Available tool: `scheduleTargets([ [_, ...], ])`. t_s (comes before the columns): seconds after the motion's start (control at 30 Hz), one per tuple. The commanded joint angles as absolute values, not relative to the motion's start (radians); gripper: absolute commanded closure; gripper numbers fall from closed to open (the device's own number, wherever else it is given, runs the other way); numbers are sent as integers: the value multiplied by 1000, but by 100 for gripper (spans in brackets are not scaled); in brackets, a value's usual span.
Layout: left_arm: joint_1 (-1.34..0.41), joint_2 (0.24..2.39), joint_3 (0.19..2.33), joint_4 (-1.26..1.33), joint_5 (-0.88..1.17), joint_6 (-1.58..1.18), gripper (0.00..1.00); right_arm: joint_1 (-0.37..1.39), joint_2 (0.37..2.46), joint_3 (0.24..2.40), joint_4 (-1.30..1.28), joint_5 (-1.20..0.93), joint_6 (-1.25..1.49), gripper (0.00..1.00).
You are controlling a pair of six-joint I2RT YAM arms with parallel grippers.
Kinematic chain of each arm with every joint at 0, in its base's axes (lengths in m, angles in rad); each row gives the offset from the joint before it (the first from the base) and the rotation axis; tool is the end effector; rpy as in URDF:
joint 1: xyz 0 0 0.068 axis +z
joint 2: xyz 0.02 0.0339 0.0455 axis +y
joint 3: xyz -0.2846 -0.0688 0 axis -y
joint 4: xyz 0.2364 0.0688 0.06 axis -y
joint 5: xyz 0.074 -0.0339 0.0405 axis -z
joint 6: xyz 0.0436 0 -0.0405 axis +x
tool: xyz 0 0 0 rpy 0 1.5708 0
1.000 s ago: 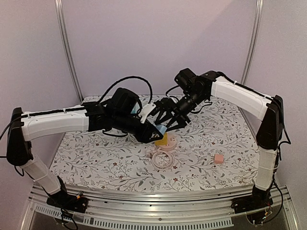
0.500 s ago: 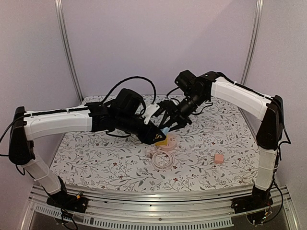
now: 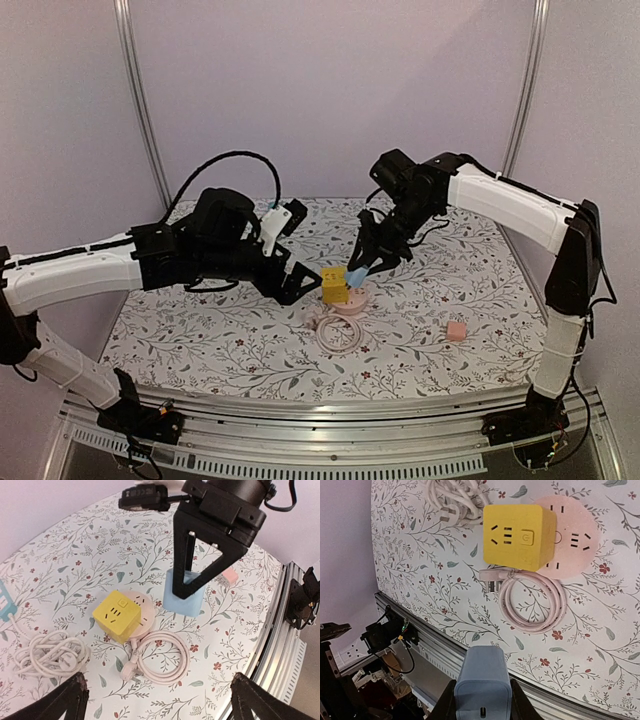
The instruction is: Insert the plug
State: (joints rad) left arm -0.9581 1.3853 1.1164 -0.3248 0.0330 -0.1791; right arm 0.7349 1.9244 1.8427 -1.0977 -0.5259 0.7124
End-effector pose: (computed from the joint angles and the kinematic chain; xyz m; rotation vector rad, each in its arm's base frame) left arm 0.1764 -0.2535 0.3225 0.8713 2.0707 -0.6742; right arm 0.2833 0.2856 0.3177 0.1889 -2.9217 -0.9735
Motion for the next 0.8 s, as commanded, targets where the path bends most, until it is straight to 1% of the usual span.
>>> scheduleTargets([
  [0.0,-969,1270,1022,-338,-72,-221,1,740,1886,1792,-1030,-288,778,100],
  [0.13,-969,1148,934,-392,-161,-251,1,740,1889,1765,-994,-155,804,100],
  [0.33,-970,950,811,-466,-286,-283,1,740,1910,1728,-939,-55,796,100],
  [0.6,-969,727,708,-586,-412,-316,1,739,1984,1733,-876,-63,746,100],
  [0.77,-971,604,665,-569,-445,-312,0,735,2027,1733,-841,-94,741,100],
])
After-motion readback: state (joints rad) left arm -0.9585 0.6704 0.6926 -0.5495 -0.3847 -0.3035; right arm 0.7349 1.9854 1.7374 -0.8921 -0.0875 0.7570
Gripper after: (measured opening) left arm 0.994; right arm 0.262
